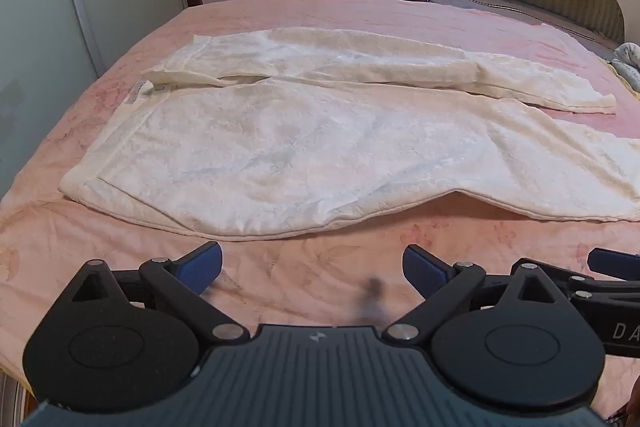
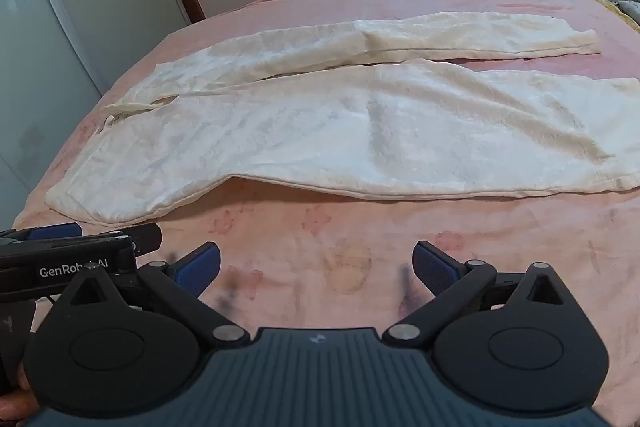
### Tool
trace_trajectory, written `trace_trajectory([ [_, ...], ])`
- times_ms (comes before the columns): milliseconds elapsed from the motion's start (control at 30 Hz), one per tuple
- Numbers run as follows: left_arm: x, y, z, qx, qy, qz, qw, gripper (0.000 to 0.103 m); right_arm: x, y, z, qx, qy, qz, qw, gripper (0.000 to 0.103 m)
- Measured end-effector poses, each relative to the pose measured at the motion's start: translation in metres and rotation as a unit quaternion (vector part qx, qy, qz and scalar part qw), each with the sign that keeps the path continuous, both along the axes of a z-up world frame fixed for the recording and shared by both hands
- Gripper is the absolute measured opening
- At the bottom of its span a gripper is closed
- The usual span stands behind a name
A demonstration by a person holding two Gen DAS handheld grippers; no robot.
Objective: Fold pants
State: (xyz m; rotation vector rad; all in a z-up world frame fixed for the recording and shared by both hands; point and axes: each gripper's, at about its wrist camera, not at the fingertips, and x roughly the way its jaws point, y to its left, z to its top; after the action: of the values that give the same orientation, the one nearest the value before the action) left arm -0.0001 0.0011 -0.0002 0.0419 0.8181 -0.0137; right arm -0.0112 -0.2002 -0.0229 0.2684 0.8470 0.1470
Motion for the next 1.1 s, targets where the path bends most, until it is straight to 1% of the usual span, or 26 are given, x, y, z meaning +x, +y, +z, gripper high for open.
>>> trace_trajectory([
  [67,0.000,0.002,0.000,0.000,0.002,-0.001,1.0000,0.099,0.000,0.004,0.001,0.000,-0.001,-0.002,1.000,0.103],
  [100,0.001,-0.003,-0.001,0.017,0.002,0.002,0.9999,0.098,0.001,0.003,0.001,0.010,0.001,0.002,1.000,0.103],
  [500,-0.001,0.000,0.000,0.016,-0.007,0.011,0.9998,0.099,0.002,-0.011,-0.009,0.008,-0.003,0.001,1.000,0.103],
  [567,-0.001,0.000,-0.001,0.016,-0.006,0.011,0.9998,0.098,0.000,-0.004,-0.006,0.003,-0.002,-0.001,1.000,0.103],
  [733,-0.002,0.000,-0.002,0.011,-0.006,0.009,0.9999,0.098,0.002,-0.002,-0.004,0.010,0.000,0.003,1.000,0.103],
  [833,-0.002,-0.002,-0.002,0.024,-0.009,0.012,0.9996,0.099,0.003,-0.003,-0.004,0.010,0.000,0.004,1.000,0.103],
  [933,-0.001,-0.005,-0.004,0.035,-0.003,0.013,0.9993,0.098,0.002,-0.002,-0.005,0.012,0.001,0.004,1.000,0.103],
  [1100,0.001,-0.003,-0.006,0.028,0.001,0.012,0.9995,0.098,0.002,-0.002,-0.006,0.012,0.002,0.005,1.000,0.103],
])
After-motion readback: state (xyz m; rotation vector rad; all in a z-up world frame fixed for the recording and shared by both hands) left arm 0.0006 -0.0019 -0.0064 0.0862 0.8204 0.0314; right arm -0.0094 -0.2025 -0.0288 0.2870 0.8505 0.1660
